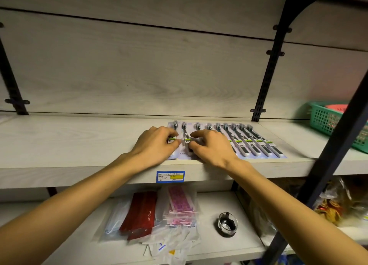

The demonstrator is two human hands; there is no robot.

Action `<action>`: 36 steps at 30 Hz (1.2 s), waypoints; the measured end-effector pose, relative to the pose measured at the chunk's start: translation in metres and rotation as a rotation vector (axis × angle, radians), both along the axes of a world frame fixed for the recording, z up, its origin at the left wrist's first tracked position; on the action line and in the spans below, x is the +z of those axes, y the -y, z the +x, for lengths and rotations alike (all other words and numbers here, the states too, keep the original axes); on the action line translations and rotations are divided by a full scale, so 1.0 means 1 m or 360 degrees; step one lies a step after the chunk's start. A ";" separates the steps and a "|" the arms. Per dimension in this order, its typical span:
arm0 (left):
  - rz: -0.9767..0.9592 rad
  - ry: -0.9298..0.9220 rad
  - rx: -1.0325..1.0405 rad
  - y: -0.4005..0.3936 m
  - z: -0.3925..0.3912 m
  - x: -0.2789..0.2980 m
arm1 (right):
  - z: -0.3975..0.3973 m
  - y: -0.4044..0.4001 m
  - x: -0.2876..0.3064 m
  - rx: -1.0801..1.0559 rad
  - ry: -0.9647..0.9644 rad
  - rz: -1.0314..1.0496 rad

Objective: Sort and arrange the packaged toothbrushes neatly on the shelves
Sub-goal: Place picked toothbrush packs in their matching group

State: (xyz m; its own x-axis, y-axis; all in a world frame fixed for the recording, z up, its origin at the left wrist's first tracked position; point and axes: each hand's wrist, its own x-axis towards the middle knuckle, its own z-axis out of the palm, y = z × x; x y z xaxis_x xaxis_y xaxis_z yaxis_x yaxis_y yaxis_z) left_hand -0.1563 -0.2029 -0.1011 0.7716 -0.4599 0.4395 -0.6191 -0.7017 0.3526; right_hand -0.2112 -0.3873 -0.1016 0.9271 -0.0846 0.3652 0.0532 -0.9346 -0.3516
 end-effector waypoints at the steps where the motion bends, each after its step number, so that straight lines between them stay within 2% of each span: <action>1: 0.0045 0.0052 -0.0003 0.004 -0.001 -0.001 | 0.000 0.002 0.000 0.0014 0.0026 0.0014; 5: 0.0222 0.0243 0.0056 0.014 -0.004 -0.006 | 0.003 0.006 -0.005 0.0070 0.0086 0.0000; 9: 0.0226 0.0174 0.0001 0.012 -0.001 -0.012 | 0.008 0.009 -0.004 0.0069 -0.0044 -0.0091; 11: 0.0277 0.0052 -0.0079 0.013 0.000 -0.013 | 0.006 0.008 -0.003 0.0157 0.0091 0.0089; 13: 0.0343 -0.0053 -0.0107 0.013 0.001 -0.012 | 0.000 0.015 -0.001 0.0081 0.0362 0.0367; 15: 0.0390 -0.0115 -0.0163 0.013 0.002 -0.008 | -0.006 0.033 0.003 -0.0083 0.0455 0.0294; 18: 0.0500 -0.0232 -0.0248 0.016 0.003 -0.005 | -0.015 0.070 0.009 -0.0334 0.0212 -0.0127; 22: 0.0488 -0.0089 -0.0181 0.028 0.007 -0.003 | -0.024 0.109 0.006 -0.0561 -0.0057 -0.0337; 25: 0.0541 0.0029 -0.0105 0.031 0.014 -0.005 | -0.026 0.120 0.002 -0.0589 -0.0193 -0.0245; 28: 0.0396 0.0043 0.0002 0.030 0.020 -0.009 | -0.020 0.119 0.000 -0.0568 -0.0303 -0.0184; 36: 0.0368 0.0156 0.0259 0.044 0.020 0.001 | -0.017 0.128 -0.005 -0.0475 -0.0271 -0.0142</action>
State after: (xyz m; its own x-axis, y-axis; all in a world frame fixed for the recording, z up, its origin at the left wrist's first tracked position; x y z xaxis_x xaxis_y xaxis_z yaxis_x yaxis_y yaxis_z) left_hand -0.1359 -0.2473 -0.0997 0.8025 -0.4302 0.4135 -0.5150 -0.8493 0.1159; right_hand -0.2283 -0.5151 -0.1071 0.9146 -0.3357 0.2255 -0.2792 -0.9275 -0.2484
